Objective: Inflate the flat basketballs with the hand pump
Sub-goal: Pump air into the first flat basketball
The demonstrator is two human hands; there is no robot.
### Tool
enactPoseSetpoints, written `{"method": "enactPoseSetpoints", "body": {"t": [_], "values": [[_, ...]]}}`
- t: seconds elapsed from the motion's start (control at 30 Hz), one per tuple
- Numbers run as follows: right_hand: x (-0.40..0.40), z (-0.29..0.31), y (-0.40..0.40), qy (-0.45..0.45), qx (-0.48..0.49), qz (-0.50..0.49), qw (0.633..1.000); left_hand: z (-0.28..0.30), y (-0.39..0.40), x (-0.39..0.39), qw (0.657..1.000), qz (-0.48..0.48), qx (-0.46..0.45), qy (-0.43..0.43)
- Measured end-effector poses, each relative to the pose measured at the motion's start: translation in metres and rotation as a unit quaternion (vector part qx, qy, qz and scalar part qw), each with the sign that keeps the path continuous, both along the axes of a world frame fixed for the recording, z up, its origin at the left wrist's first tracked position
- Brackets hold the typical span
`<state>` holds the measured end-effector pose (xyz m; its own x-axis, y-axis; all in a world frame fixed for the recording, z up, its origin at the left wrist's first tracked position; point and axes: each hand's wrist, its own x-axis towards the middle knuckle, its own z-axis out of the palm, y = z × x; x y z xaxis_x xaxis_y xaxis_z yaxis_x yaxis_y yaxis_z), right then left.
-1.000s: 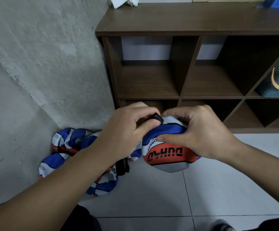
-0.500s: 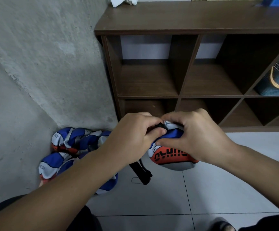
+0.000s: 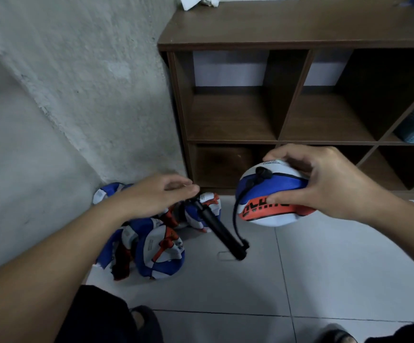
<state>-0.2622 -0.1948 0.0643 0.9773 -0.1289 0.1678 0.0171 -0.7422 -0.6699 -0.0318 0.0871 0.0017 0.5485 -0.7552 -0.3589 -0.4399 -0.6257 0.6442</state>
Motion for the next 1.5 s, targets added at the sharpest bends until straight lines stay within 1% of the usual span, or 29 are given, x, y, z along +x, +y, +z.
{"method": "enactPoseSetpoints", "body": {"t": [0.1,0.2,0.23,0.3,0.37,0.43,0.5,0.53,0.63,0.7,0.77,0.8,0.83,0.9,0.97,1.0,1.03,1.07,1.1,1.13,1.17,1.27,1.33,1.4,1.43,1.5], "values": [[-0.001,0.003,-0.003,-0.001,0.028,0.010,1.000,-0.030,-0.005,-0.006,0.998,0.013,0.018,0.063],[0.001,0.002,-0.005,0.002,0.059,0.014,0.998,-0.045,-0.018,-0.018,0.984,0.031,-0.035,0.173],[0.002,-0.001,-0.006,0.001,0.064,0.010,0.998,-0.045,-0.022,-0.023,0.983,0.020,-0.050,0.177],[0.005,-0.013,-0.013,0.007,0.073,-0.009,0.997,-0.044,-0.026,-0.027,0.988,-0.005,-0.050,0.143],[0.010,-0.034,-0.024,0.026,0.066,-0.033,0.997,-0.044,-0.024,-0.021,0.996,-0.028,-0.026,0.076],[0.018,-0.063,-0.034,0.063,-0.011,-0.049,0.997,-0.040,-0.022,-0.014,1.000,-0.010,-0.005,0.025],[0.026,-0.093,-0.037,0.110,-0.094,-0.035,0.989,-0.036,-0.020,-0.013,0.999,0.024,-0.024,0.012],[0.030,-0.107,-0.037,0.130,-0.111,-0.024,0.985,-0.033,-0.021,-0.016,0.999,0.032,-0.042,0.006],[0.038,-0.139,-0.031,0.201,-0.094,-0.009,0.975,-0.034,-0.026,-0.024,0.995,0.035,-0.096,-0.007],[0.040,-0.160,-0.028,0.242,-0.104,0.000,0.965,-0.034,-0.029,-0.030,0.993,0.024,-0.117,0.001],[0.039,-0.178,-0.021,0.282,-0.160,0.016,0.946,-0.036,-0.032,-0.035,0.993,-0.003,-0.114,-0.025],[0.039,-0.186,-0.018,0.286,-0.190,0.027,0.939,-0.038,-0.034,-0.037,0.993,-0.021,-0.110,-0.044],[0.040,-0.190,-0.016,0.286,-0.198,0.028,0.937,-0.041,-0.035,-0.039,0.992,-0.038,-0.103,-0.060],[0.044,-0.188,-0.014,0.284,-0.162,0.001,0.945,-0.048,-0.038,-0.040,0.992,-0.052,-0.084,-0.073],[0.051,-0.174,-0.010,0.272,-0.096,-0.028,0.957,-0.052,-0.041,-0.037,0.996,-0.039,-0.072,-0.047],[0.052,-0.165,-0.005,0.256,-0.043,-0.049,0.965,-0.052,-0.042,-0.036,0.997,-0.035,-0.070,-0.024],[0.053,-0.152,0.003,0.239,0.031,-0.070,0.968,-0.052,-0.042,-0.035,0.997,-0.035,-0.068,-0.004],[0.054,-0.138,0.012,0.226,0.116,-0.094,0.963,-0.050,-0.043,-0.035,0.997,-0.038,-0.061,0.011],[0.053,-0.126,0.022,0.224,0.194,-0.106,0.949,-0.048,-0.044,-0.036,0.998,-0.042,-0.049,0.021],[0.051,-0.116,0.033,0.226,0.245,-0.106,0.937,-0.048,-0.044,-0.037,0.998,-0.047,-0.036,0.022],[0.049,-0.108,0.042,0.223,0.257,-0.096,0.935,-0.048,-0.046,-0.038,0.998,-0.050,-0.026,0.021],[0.044,-0.106,0.062,0.210,0.186,-0.059,0.958,-0.049,-0.051,-0.044,0.998,-0.063,-0.026,0.003],[0.040,-0.108,0.066,0.200,0.166,-0.079,0.963,-0.047,-0.053,-0.046,0.997,-0.073,-0.022,-0.009],[0.036,-0.108,0.067,0.181,0.152,-0.103,0.966,-0.045,-0.050,-0.048,0.995,-0.093,0.001,-0.024],[0.034,-0.106,0.067,0.164,0.146,-0.120,0.968,-0.044,-0.047,-0.047,0.993,-0.111,0.020,-0.047],[0.028,-0.103,0.063,0.134,0.149,-0.160,0.967,-0.048,-0.038,-0.043,0.977,-0.152,0.073,-0.134]]}}
